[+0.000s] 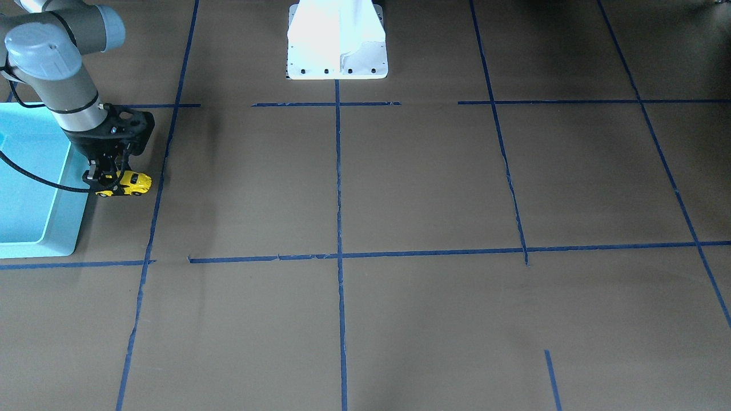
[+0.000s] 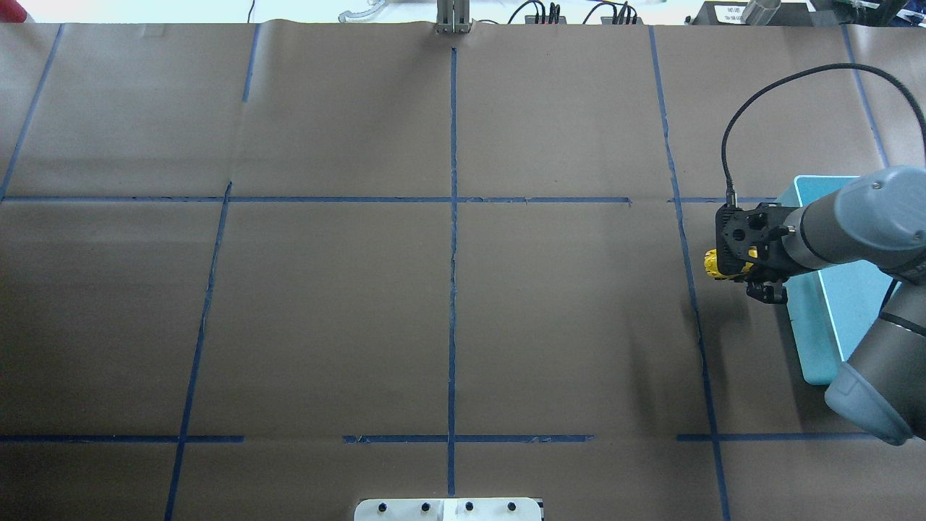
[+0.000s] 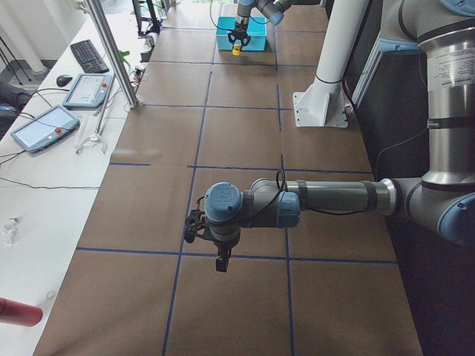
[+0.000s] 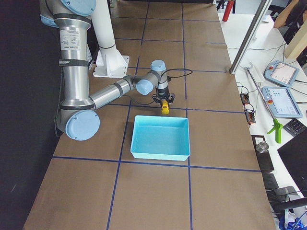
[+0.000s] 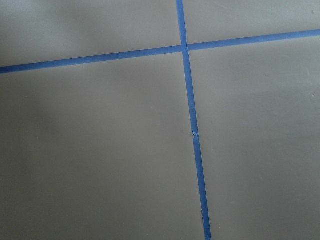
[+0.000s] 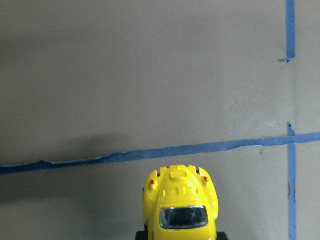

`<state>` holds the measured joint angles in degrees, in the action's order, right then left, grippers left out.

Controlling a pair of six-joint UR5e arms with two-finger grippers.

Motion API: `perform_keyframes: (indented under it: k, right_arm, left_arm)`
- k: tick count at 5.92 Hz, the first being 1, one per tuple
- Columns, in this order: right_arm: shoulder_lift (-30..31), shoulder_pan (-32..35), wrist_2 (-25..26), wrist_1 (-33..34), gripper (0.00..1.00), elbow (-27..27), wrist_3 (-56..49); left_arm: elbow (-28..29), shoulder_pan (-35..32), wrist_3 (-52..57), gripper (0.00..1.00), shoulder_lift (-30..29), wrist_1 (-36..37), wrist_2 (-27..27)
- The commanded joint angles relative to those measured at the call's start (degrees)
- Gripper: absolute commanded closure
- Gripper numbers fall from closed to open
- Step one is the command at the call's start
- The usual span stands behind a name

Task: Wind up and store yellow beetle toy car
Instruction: 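Grasp the yellow car with the right gripper, then lift the car and carry it into the light-blue bin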

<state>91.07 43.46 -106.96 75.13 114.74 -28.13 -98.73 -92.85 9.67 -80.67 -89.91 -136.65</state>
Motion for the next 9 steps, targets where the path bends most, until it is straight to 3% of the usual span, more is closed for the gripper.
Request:
perform_keyframes:
  k: [1,2,4,6,9]
  right_arm:
    - [6.9,5.5,-4.1,0.2,1.00,6.5,-1.9]
    - [9.5,9.8,-7.4,0.2,1.00,6.8,-8.1]
    - [14.6,12.2,-7.4,-0.3,1.00,4.6,-16.8]
    - [14.1,14.6,-7.4,-0.5,1.00,-2.8,-27.1]
    - [12.1,14.5,-7.8,-8.9,0.99,-12.3,-24.1]
  left_arm:
    - [-0.2,-0.1,0.0,0.00,-0.1,0.0,0.0]
    - [-0.6,-0.1,0.0,0.00,-0.2,0.0,0.0]
    - [-0.8,-0.1,0.0,0.00,-0.2,0.0,0.1]
    - [-0.8,-0.1,0.0,0.00,-0.2,0.0,0.1]
    - [-0.8,-0.1,0.0,0.00,-0.3,0.0,0.0]
